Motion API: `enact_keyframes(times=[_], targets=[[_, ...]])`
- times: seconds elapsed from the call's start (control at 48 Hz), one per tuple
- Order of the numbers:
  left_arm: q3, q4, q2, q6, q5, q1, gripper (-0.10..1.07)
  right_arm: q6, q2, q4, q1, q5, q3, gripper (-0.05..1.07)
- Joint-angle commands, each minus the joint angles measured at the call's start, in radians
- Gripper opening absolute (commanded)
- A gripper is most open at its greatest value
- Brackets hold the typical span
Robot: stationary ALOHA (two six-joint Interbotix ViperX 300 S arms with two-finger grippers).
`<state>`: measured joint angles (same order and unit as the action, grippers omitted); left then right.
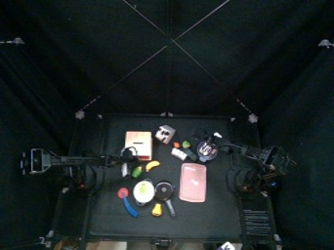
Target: Grab egg sushi
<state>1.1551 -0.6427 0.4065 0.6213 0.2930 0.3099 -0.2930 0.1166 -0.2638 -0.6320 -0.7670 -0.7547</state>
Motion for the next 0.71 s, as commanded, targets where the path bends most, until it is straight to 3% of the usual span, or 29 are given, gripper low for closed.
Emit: enact_keyframes(times=[0.0,0.438,0.688], targets=[[-0.011,0.003,0.0,0.0,0.003,0.003,0.63,-0.002,0.003,0.0,0.002,0.002,0.005,0.84],[-0.011,0.002,0.0,0.0,0.003,0.003,0.63,-0.005,0.015,-0.006,0.014,-0.025,0.025,0.63],[-0.011,0.002,0.0,0.0,0.005,0.003,0.63,-0.003,0.057,-0.006,0.049,-0.1,0.066,0.62]])
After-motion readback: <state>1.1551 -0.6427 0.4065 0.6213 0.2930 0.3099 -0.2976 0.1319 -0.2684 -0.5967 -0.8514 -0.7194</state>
